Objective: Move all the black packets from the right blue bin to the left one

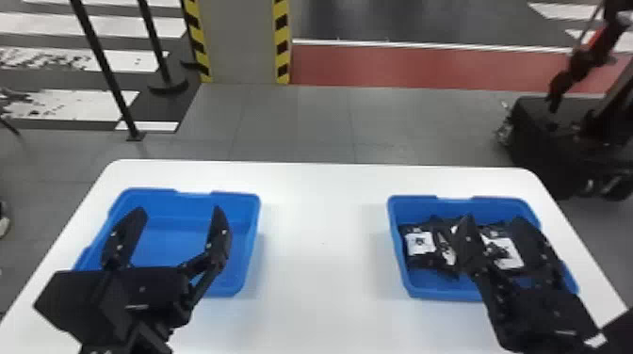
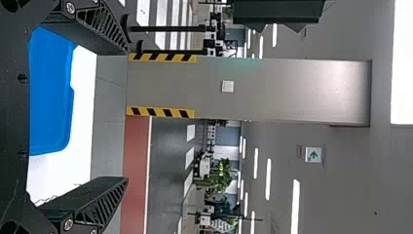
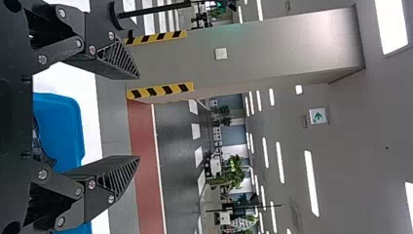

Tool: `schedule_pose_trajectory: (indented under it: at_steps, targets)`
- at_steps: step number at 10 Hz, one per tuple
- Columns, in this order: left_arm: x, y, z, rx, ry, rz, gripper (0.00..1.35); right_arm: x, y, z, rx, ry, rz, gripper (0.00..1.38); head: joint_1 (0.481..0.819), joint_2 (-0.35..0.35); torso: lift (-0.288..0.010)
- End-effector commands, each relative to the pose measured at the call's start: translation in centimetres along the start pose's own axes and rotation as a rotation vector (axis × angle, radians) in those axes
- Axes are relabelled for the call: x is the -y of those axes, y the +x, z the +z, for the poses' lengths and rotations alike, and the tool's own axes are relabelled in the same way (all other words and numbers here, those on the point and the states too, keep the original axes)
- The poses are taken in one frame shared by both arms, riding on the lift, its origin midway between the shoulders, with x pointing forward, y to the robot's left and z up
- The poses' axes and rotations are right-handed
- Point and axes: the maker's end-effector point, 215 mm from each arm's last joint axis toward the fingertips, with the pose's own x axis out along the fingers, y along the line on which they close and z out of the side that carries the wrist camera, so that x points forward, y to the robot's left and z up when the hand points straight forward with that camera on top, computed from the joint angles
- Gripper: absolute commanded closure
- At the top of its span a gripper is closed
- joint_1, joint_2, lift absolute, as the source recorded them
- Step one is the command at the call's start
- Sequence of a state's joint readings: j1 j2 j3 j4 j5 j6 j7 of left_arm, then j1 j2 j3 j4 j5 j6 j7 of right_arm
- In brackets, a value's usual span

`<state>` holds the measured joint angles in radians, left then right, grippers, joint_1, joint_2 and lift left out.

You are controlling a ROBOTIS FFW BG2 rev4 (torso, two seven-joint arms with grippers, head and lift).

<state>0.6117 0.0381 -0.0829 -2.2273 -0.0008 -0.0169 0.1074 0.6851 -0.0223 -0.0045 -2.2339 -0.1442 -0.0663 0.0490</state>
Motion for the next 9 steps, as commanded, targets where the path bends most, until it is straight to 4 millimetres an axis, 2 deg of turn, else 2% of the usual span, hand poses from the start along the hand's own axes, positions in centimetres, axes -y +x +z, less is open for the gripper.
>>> schedule_pose_trajectory:
  at_steps: [1,7,8,9]
  targets:
    - [0.0,0.0,0.5,0.015,-0.010,-0.001,0.11,0.0,0.1,0.0,0.001,-0.004,0.000,0.49,0.695,-0.018,-0.110]
    - [0.3,-0.1,0.6,0.022,-0.008,-0.007,0.11,0.0,0.1,-0.1,-0.001,-0.004,0.000,0.49,0.695,-0.022,-0.110]
    - [0.2,-0.2,0.5,0.019,-0.009,-0.006,0.11,0.1,0.3,-0.8,-0.026,0.003,-0.003,0.49,0.695,-0.022,-0.110]
    - [0.1,-0.2,0.6,0.022,-0.009,-0.004,0.11,1.4,0.9,-2.9,-0.096,0.023,-0.023,0.49,0.695,-0.022,-0.110]
